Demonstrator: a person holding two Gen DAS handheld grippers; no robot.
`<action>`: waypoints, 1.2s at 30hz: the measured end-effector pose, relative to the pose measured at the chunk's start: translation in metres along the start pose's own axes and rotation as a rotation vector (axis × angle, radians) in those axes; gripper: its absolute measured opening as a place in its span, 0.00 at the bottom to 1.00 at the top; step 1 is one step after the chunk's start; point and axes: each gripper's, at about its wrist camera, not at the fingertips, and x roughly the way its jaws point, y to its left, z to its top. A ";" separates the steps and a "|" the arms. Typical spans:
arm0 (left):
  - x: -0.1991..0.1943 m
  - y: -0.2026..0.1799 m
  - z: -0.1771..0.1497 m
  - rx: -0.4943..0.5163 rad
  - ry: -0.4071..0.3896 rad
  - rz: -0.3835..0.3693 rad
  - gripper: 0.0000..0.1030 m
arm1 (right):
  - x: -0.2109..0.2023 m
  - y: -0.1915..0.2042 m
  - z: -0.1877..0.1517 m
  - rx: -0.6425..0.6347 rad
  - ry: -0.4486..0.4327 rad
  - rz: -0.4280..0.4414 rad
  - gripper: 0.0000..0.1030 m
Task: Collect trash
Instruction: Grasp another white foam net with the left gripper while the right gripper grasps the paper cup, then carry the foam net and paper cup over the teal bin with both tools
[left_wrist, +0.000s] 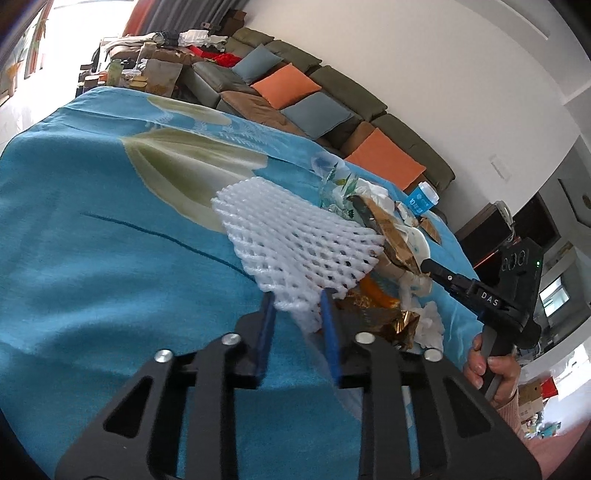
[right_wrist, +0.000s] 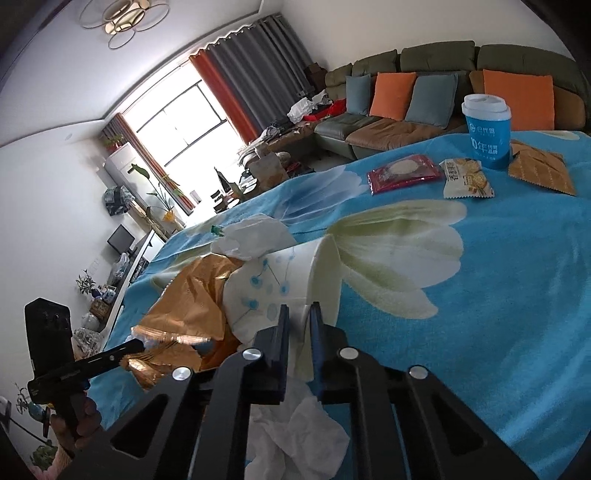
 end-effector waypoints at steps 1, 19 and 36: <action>0.000 0.000 0.000 -0.001 -0.001 -0.001 0.20 | -0.001 0.000 0.000 -0.001 -0.002 0.002 0.08; -0.047 -0.012 -0.005 0.077 -0.128 0.052 0.09 | -0.033 0.026 0.005 -0.124 -0.098 -0.055 0.03; -0.107 -0.014 -0.026 0.130 -0.211 0.094 0.09 | -0.059 0.079 0.002 -0.230 -0.158 0.036 0.03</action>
